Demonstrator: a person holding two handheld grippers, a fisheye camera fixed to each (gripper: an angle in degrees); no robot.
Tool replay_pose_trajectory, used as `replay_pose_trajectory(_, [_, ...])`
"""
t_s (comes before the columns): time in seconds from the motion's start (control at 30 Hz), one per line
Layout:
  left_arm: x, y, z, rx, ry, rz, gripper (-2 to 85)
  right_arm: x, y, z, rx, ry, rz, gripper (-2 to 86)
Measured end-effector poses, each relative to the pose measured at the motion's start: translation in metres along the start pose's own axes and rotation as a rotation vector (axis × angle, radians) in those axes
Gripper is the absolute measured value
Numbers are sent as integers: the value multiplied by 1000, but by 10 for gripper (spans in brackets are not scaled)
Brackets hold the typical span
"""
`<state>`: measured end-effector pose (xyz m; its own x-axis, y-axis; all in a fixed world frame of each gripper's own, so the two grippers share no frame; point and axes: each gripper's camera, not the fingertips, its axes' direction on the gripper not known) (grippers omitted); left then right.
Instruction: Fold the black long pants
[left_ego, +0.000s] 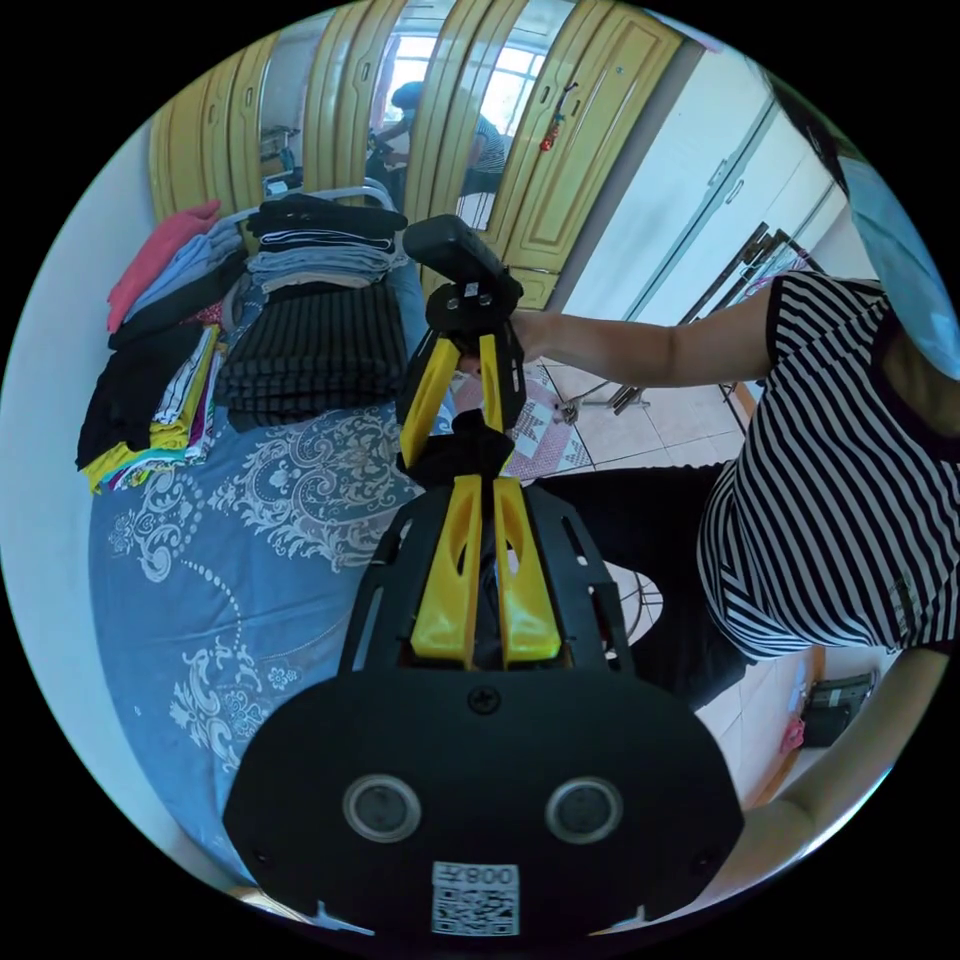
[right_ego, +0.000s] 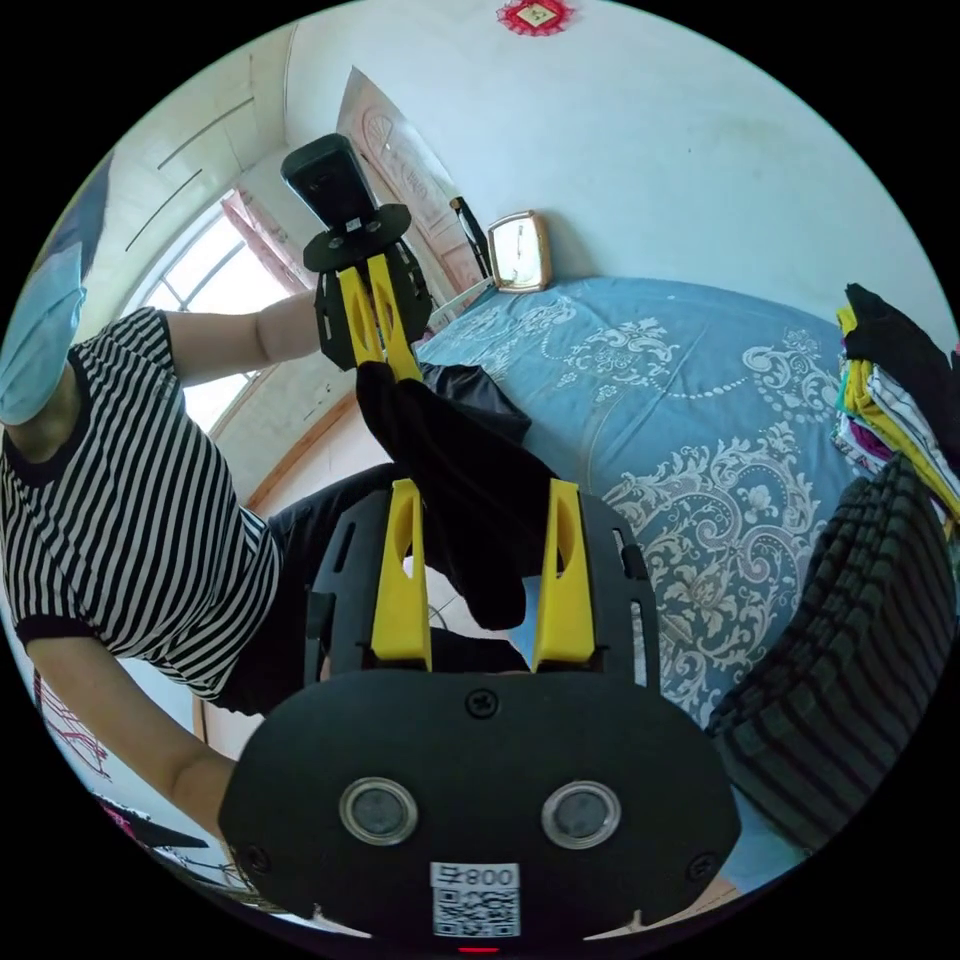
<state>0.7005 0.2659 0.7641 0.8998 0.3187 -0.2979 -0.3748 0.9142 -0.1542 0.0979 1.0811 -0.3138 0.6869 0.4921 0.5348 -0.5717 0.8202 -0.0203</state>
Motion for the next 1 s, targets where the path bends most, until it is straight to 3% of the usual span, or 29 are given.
replay_pose_trajectory(0.13, [9,6,-4,4,6,9,16,-10,-16,-14,59,76,-78,192])
replay_pose_trajectory(0.4, [27,28,-10,-18,24,43,17,0,-62,2,-133,7,-161,190])
replay_pose_trajectory(0.5, [29,39,-14,-27,21,47,16,9,-75,1,-165,-34,-153,160])
replay_pose_trajectory(0.63, [25,58,-22,-13,18,20,16,21,-85,-3,-196,-150,-108,58])
replay_pose_trajectory(0.73, [19,78,-27,20,-3,-30,15,21,-88,-6,-178,-124,-65,35])
replay_pose_trajectory(0.87, [12,115,-34,103,-113,-158,9,26,-94,-8,-179,-65,82,25])
replay_pose_trajectory(1.0, [12,197,-54,415,-225,-502,2,42,-96,-9,-152,-44,232,21])
